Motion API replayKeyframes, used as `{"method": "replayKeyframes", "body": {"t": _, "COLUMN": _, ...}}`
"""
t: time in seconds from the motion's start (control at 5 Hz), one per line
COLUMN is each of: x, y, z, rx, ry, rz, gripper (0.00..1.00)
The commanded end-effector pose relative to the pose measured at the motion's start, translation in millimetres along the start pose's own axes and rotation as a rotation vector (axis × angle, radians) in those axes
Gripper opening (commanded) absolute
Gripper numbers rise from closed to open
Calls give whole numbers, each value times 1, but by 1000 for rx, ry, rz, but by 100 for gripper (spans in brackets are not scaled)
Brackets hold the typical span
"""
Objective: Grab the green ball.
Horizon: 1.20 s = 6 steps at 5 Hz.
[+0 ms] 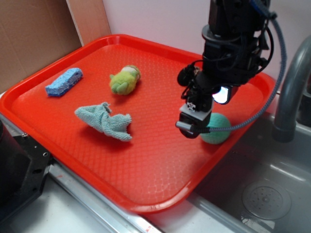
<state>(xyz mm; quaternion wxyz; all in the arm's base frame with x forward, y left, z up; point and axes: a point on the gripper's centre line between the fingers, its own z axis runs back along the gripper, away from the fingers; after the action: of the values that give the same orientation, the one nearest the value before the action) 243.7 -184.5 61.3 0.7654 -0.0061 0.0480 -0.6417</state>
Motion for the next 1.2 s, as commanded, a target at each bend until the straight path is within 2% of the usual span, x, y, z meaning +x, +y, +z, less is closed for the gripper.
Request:
{"method": "replayKeyframes", "body": {"t": 0.0, "x": 8, "y": -15, "z": 33, "rx": 77, "ry": -81, "rz": -11, "gripper": 100}}
{"method": "replayKeyframes", "body": {"t": 0.2, "x": 3, "y": -12, "z": 28, "rx": 137, "ry": -50, "rz": -20, "gripper": 100}}
{"method": "replayKeyframes", "body": {"t": 0.4, "x": 5, "y": -7, "z": 23, "rx": 131, "ry": -46, "rz": -23, "gripper": 100}}
{"method": "replayKeyframes", "body": {"t": 0.6, "x": 4, "y": -8, "z": 24, "rx": 79, "ry": -67, "rz": -37, "gripper": 100}}
{"method": "replayKeyframes", "body": {"t": 0.8, "x": 5, "y": 1, "z": 16, "rx": 63, "ry": -43, "rz": -66, "gripper": 100}}
{"method": "replayKeyframes", "body": {"t": 1.0, "x": 5, "y": 6, "z": 8, "rx": 50, "ry": 8, "rz": -65, "gripper": 100}}
